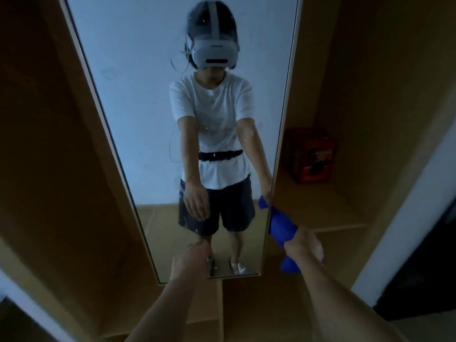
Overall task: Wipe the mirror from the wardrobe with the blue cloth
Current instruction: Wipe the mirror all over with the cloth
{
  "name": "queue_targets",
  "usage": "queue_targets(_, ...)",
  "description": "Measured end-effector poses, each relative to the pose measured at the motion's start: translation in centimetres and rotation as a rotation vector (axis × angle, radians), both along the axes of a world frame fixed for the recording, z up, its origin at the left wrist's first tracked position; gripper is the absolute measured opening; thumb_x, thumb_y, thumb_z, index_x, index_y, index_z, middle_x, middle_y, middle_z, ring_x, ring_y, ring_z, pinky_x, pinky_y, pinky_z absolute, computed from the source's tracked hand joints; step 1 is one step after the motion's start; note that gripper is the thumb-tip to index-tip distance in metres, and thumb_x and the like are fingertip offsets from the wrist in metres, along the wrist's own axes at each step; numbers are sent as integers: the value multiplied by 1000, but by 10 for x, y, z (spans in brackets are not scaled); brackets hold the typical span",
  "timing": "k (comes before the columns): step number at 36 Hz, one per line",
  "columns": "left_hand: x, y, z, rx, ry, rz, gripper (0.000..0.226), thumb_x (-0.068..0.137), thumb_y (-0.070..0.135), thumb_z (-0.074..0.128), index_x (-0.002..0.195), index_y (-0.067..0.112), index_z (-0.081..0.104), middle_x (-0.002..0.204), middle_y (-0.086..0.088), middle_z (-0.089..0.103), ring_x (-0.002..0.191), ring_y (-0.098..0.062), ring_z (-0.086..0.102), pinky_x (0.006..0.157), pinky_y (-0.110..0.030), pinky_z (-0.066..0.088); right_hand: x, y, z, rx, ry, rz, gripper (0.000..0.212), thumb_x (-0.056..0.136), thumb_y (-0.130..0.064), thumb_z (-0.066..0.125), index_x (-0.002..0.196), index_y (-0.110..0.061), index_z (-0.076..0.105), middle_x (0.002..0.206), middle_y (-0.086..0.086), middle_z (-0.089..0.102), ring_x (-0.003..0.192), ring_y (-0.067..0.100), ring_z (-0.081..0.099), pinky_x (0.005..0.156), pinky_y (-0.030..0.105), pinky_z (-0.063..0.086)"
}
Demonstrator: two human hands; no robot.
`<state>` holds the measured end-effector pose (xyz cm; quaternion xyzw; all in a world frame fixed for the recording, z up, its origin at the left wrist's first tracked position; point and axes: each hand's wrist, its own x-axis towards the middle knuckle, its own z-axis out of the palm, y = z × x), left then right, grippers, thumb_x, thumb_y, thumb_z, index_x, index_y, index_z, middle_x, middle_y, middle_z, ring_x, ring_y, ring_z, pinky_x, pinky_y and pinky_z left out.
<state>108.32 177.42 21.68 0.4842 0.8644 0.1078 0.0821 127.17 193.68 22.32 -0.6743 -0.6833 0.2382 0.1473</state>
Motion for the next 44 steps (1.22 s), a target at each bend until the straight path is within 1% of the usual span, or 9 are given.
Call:
queue_targets(9,31,-19,7,61,-138,-102,18,96,24,43,110,24,53,105,2,60,88,-13,59,76,-29,52,32,-63,13,-58,136,-50,29,77,-9,60,103,-20,52,90,-1,60,81,18,59,71,33,49)
queue_targets(14,61,-18,28,191,-651,71,57,94,38,49,142,11,33,144,-11,40,129,-26,42,103,-34,38,36,-91,30,-242,456,48,39,76,-4,64,111,-17,54,94,2,61,82,19,61,69,33,50)
queue_targets(18,78,-30,50,284,-1107,243,95,78,65,56,149,15,16,153,-11,22,135,-32,31,106,-49,35,27,-115,55,-372,654,181,45,74,-9,72,113,-21,54,101,5,64,89,23,63,76,38,52)
queue_targets(23,86,-49,79,554,-1458,372,58,89,44,57,134,11,43,114,-7,55,98,-25,56,87,-42,49,13,-146,82,-526,863,330,44,75,-42,76,111,-21,62,102,7,71,92,28,67,77,39,54)
queue_targets(26,83,-63,92,687,-1432,409,30,95,25,53,122,13,53,98,-1,58,85,-20,55,76,-37,48,3,-158,92,-459,863,385,44,82,-50,65,112,-18,59,112,6,64,101,27,62,91,44,50)
queue_targets(30,75,-84,111,725,-1287,397,9,94,23,53,88,22,60,92,-5,62,86,-22,58,63,-34,46,-10,-173,105,-407,900,432,44,83,-42,66,116,-15,56,117,5,60,104,24,59,85,39,52)
queue_targets(34,71,-92,136,807,-1235,395,11,92,20,56,92,10,61,96,-13,65,95,-31,59,88,-48,50,-33,-191,124,-393,1080,354,43,87,-36,64,120,-13,49,111,10,61,97,29,62,85,45,52)
queue_targets(40,50,-97,178,886,-1136,322,12,91,18,56,95,6,60,90,-13,66,78,-24,62,58,-30,48,-63,-202,164,-311,1209,537,67,88,-40,63,144,-34,27,127,7,57,105,30,62,90,52,51)
queue_targets(44,29,-99,212,923,-1114,260,8,91,13,55,95,8,60,87,-12,66,76,-23,61,61,-33,50,-83,-204,200,-196,1205,583,53,86,-26,66,134,-32,45,114,3,65,100,25,65,90,48,52)
